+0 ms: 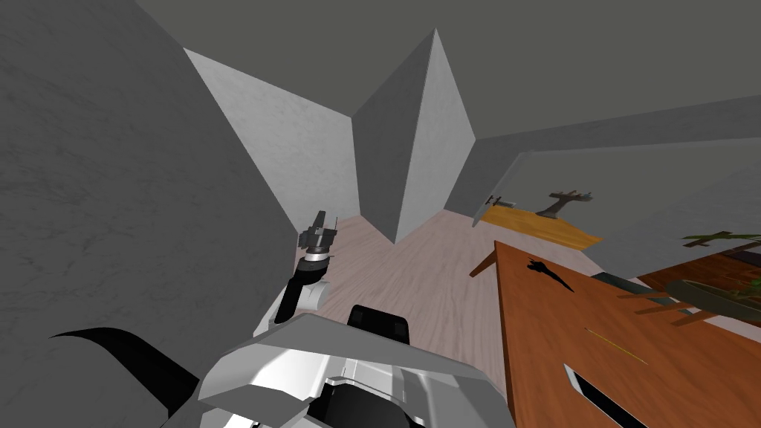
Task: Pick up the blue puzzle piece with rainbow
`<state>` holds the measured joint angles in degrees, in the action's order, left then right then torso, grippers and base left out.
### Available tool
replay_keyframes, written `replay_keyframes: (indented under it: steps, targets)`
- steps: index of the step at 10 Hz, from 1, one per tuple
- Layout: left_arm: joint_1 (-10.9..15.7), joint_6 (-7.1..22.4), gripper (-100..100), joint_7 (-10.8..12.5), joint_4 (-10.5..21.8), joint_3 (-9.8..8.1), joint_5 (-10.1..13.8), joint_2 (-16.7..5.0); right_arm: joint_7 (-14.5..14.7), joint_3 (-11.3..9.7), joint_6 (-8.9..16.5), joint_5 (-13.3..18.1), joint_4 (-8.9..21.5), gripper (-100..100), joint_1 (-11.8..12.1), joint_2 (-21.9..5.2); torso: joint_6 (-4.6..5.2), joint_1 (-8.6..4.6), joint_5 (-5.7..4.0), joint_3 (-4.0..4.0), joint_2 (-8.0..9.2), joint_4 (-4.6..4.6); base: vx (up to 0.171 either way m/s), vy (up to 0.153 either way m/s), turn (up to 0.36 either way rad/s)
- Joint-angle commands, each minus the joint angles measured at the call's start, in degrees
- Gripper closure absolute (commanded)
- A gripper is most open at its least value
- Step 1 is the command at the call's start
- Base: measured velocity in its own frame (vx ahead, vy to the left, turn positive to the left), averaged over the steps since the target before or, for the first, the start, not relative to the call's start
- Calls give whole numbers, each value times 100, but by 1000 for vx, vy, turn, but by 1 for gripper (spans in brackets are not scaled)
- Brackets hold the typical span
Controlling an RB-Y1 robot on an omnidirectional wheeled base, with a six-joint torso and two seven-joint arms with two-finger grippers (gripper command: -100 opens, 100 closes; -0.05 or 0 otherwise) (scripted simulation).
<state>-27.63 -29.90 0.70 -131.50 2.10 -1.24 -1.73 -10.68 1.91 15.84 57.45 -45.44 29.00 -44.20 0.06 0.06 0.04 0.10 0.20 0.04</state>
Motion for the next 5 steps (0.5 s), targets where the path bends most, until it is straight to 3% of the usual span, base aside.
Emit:
replay_keyframes:
  steps: [1,5]
  targets:
    - [0,0,0,0,0,0,0,0,-30,7,-41,160,51,-100,-5,-3,0,0,0,0,0,0,-10,13,-1]
    - [0,0,0,0,0,0,0,0,178,-123,-131,761,-1,-100,221,-154,0,-1,0,1,2,1,-14,13,19]
